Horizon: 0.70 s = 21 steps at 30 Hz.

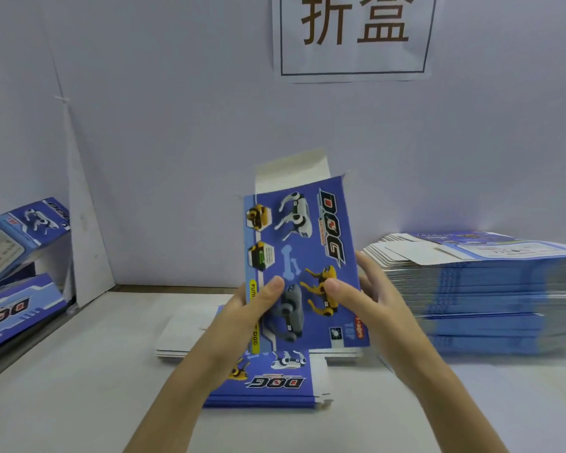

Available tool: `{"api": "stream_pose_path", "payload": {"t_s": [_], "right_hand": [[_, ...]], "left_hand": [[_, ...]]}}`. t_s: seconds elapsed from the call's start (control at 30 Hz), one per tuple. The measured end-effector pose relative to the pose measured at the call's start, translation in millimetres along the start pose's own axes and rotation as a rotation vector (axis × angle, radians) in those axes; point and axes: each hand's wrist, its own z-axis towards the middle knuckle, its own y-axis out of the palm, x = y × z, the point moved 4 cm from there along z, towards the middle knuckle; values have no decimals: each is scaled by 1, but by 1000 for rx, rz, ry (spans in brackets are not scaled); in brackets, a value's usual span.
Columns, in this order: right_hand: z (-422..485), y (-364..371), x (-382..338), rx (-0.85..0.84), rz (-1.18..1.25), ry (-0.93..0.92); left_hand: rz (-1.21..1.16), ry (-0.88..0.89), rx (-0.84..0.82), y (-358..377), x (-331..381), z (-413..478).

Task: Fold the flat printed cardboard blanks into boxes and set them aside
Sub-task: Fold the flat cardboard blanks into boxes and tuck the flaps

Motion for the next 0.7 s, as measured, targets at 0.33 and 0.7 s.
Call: {"api": "stream_pose_path", "payload": {"t_s": [0.33,0.7], "right_hand": [[0,3,4,-151,-3,20],[-3,24,13,-177,-116,134]], "left_hand": [[167,120,106,-3,7,1],[209,-144,-67,-61,24,-13]]}}
